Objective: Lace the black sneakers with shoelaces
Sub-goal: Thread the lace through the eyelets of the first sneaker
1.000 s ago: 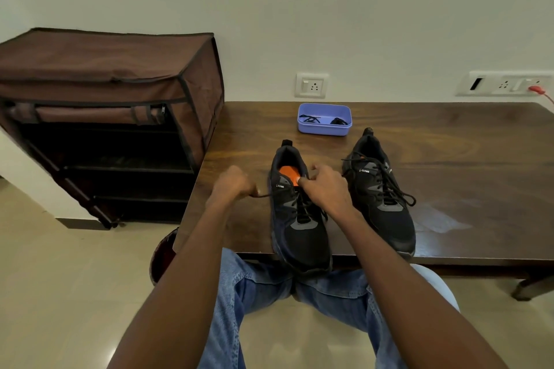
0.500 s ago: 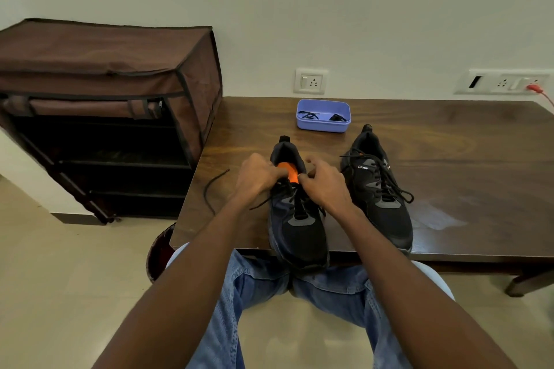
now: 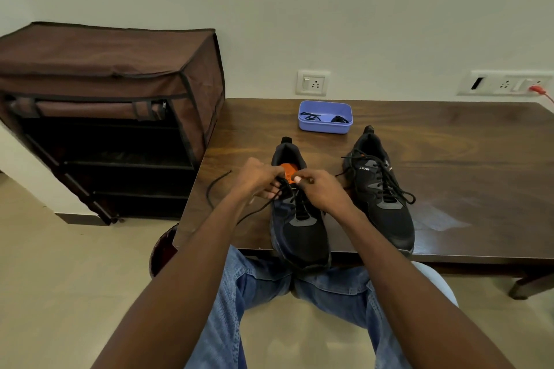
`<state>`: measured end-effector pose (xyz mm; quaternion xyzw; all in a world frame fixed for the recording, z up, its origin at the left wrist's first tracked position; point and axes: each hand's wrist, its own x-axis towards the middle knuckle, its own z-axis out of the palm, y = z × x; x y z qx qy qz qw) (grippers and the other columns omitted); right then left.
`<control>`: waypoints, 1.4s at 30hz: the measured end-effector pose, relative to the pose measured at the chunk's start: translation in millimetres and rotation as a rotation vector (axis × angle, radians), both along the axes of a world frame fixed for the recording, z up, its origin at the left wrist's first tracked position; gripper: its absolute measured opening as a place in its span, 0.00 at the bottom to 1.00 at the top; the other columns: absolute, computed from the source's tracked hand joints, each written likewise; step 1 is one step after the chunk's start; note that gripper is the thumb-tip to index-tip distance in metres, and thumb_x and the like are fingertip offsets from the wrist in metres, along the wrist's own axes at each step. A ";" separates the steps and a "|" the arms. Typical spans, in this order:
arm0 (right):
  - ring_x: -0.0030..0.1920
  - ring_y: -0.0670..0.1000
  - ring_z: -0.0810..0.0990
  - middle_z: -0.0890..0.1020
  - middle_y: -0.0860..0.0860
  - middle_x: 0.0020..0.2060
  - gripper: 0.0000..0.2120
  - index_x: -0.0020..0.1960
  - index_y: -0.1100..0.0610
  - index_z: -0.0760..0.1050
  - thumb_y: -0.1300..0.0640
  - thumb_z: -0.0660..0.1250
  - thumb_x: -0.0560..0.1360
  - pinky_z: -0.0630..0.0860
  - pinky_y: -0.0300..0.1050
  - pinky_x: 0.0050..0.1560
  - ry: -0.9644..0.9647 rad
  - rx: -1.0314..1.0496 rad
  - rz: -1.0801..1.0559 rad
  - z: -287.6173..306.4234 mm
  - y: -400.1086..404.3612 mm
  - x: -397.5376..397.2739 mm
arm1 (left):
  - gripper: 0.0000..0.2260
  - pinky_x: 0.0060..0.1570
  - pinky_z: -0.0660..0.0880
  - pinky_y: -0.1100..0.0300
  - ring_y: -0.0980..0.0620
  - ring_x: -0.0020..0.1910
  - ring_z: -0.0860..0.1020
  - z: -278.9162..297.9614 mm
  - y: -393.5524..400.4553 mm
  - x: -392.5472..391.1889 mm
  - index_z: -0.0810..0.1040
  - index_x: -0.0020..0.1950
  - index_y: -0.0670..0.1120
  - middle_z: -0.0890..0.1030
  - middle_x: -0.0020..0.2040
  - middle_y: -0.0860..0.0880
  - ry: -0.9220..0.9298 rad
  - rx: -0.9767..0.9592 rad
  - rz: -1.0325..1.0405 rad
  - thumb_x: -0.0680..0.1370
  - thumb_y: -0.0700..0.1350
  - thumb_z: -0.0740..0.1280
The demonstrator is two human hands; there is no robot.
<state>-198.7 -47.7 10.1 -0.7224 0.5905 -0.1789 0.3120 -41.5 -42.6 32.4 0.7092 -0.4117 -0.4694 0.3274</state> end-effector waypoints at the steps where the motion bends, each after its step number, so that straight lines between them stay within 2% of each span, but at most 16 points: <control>1: 0.48 0.53 0.78 0.81 0.52 0.52 0.12 0.61 0.51 0.82 0.51 0.64 0.81 0.75 0.49 0.49 -0.023 0.006 0.039 -1.7 0.0 0.4 | 0.09 0.37 0.83 0.55 0.47 0.32 0.82 1.1 0.3 -0.2 0.82 0.46 0.35 0.83 0.36 0.41 0.007 0.007 -0.006 0.76 0.41 0.70; 5: 0.48 0.52 0.78 0.79 0.54 0.51 0.06 0.51 0.55 0.84 0.55 0.70 0.78 0.75 0.50 0.53 -0.106 -0.002 0.085 -5.9 -2.9 1.5 | 0.09 0.26 0.77 0.61 0.49 0.28 0.81 2.0 1.2 -0.2 0.81 0.47 0.33 0.83 0.37 0.40 -0.004 0.013 -0.002 0.77 0.41 0.70; 7: 0.50 0.50 0.74 0.74 0.51 0.52 0.02 0.47 0.54 0.80 0.58 0.69 0.78 0.72 0.49 0.55 -0.095 -0.030 0.059 -5.1 -2.4 1.0 | 0.09 0.26 0.77 0.61 0.49 0.28 0.81 0.7 0.5 -1.3 0.81 0.47 0.34 0.83 0.36 0.40 -0.015 0.003 0.009 0.77 0.41 0.70; 9: 0.49 0.52 0.74 0.72 0.49 0.51 0.03 0.46 0.55 0.74 0.60 0.65 0.78 0.72 0.50 0.53 -0.060 -0.082 0.020 -6.1 -1.2 1.3 | 0.08 0.25 0.75 0.61 0.49 0.29 0.81 -0.2 -1.1 -2.3 0.82 0.45 0.35 0.83 0.36 0.41 -0.033 -0.004 0.009 0.76 0.41 0.70; 13: 0.46 0.54 0.76 0.78 0.52 0.45 0.08 0.44 0.52 0.70 0.56 0.60 0.82 0.73 0.52 0.47 -0.232 -0.002 -0.249 -5.2 1.0 -1.0 | 0.08 0.20 0.68 0.63 0.51 0.26 0.77 -2.2 -2.0 0.0 0.82 0.46 0.36 0.82 0.34 0.44 -0.048 -0.016 -0.006 0.76 0.41 0.70; 16: 0.48 0.55 0.78 0.80 0.54 0.46 0.08 0.43 0.51 0.69 0.54 0.60 0.81 0.76 0.58 0.51 -0.370 0.083 -0.408 -8.0 1.0 -2.6 | 0.08 0.20 0.67 0.64 0.52 0.25 0.76 -1.1 -1.1 0.9 0.82 0.47 0.36 0.82 0.36 0.43 -0.069 -0.024 -0.020 0.76 0.41 0.70; 18: 0.50 0.57 0.79 0.80 0.55 0.48 0.06 0.44 0.51 0.69 0.55 0.61 0.80 0.77 0.60 0.53 -0.364 0.095 -0.441 -9.3 1.1 -1.2 | 0.08 0.20 0.67 0.65 0.53 0.25 0.76 0.2 -0.5 1.0 0.82 0.47 0.36 0.82 0.36 0.44 -0.076 -0.026 -0.024 0.77 0.41 0.70; 20: 0.55 0.56 0.78 0.78 0.55 0.55 0.02 0.51 0.53 0.73 0.56 0.62 0.81 0.77 0.58 0.55 -0.320 0.004 -0.373 -7.6 -0.4 -0.2 | 0.07 0.19 0.66 0.65 0.53 0.24 0.76 0.5 -0.3 1.3 0.82 0.47 0.36 0.81 0.35 0.44 -0.075 -0.029 -0.023 0.77 0.41 0.70; 23: 0.63 0.53 0.73 0.68 0.54 0.69 0.15 0.66 0.55 0.75 0.60 0.64 0.80 0.72 0.51 0.65 -0.209 -0.165 -0.090 -9.4 -3.9 3.2 | 0.07 0.18 0.66 0.65 0.54 0.23 0.76 -0.6 -0.2 1.7 0.82 0.47 0.37 0.82 0.36 0.44 -0.072 -0.030 -0.026 0.77 0.42 0.70; 27: 0.65 0.58 0.73 0.71 0.55 0.70 0.11 0.59 0.58 0.81 0.60 0.64 0.79 0.72 0.50 0.63 0.061 -0.220 0.070 -18.7 -2.9 9.5 | 0.07 0.18 0.65 0.64 0.53 0.23 0.76 -0.5 0.3 1.2 0.82 0.46 0.37 0.82 0.35 0.44 -0.077 -0.039 -0.017 0.76 0.41 0.70; 29: 0.60 0.57 0.76 0.76 0.53 0.64 0.08 0.53 0.59 0.81 0.59 0.64 0.79 0.73 0.50 0.55 0.048 -0.279 0.034 -15.5 -0.3 8.5 | 0.08 0.18 0.65 0.64 0.53 0.23 0.76 -1.3 0.1 0.7 0.82 0.45 0.36 0.82 0.34 0.44 -0.075 -0.042 -0.012 0.76 0.42 0.70; 32: 0.46 0.52 0.79 0.79 0.50 0.44 0.08 0.46 0.54 0.75 0.62 0.60 0.80 0.72 0.47 0.42 -0.163 -0.235 -0.205 -7.5 4.2 8.3 | 0.08 0.19 0.65 0.63 0.53 0.23 0.75 -3.1 0.8 2.4 0.83 0.45 0.37 0.83 0.34 0.45 -0.085 -0.055 -0.014 0.76 0.43 0.71; 35: 0.44 0.50 0.83 0.81 0.53 0.45 0.08 0.46 0.53 0.72 0.64 0.59 0.80 0.78 0.48 0.42 -0.648 -0.045 -0.678 -1.9 -2.5 1.4 | 0.08 0.20 0.63 0.63 0.54 0.23 0.73 -3.9 0.7 3.7 0.83 0.44 0.39 0.83 0.33 0.47 -0.093 -0.051 -0.027 0.76 0.43 0.70; 36: 0.46 0.52 0.82 0.82 0.55 0.48 0.08 0.46 0.54 0.72 0.64 0.59 0.79 0.76 0.49 0.43 -0.700 -0.013 -0.782 -1.8 -5.9 -2.3 | 0.08 0.19 0.63 0.64 0.55 0.22 0.73 -3.8 0.8 4.0 0.83 0.44 0.39 0.83 0.33 0.47 -0.101 -0.051 -0.029 0.76 0.44 0.70; 39: 0.53 0.55 0.77 0.77 0.56 0.60 0.08 0.56 0.59 0.74 0.64 0.60 0.78 0.72 0.48 0.49 -0.455 -0.004 -0.782 -3.4 -6.4 -6.6 | 0.08 0.19 0.62 0.65 0.56 0.22 0.72 -4.6 -0.6 3.5 0.83 0.44 0.40 0.83 0.34 0.47 -0.130 -0.047 -0.031 0.76 0.45 0.70; 42: 0.67 0.54 0.69 0.69 0.53 0.68 0.18 0.66 0.56 0.74 0.64 0.66 0.76 0.71 0.51 0.66 -0.227 -0.277 -0.393 -6.7 -4.7 -1.7 | 0.09 0.19 0.61 0.65 0.56 0.22 0.71 -5.1 -1.4 3.6 0.83 0.44 0.39 0.84 0.35 0.45 -0.139 -0.051 -0.026 0.76 0.45 0.71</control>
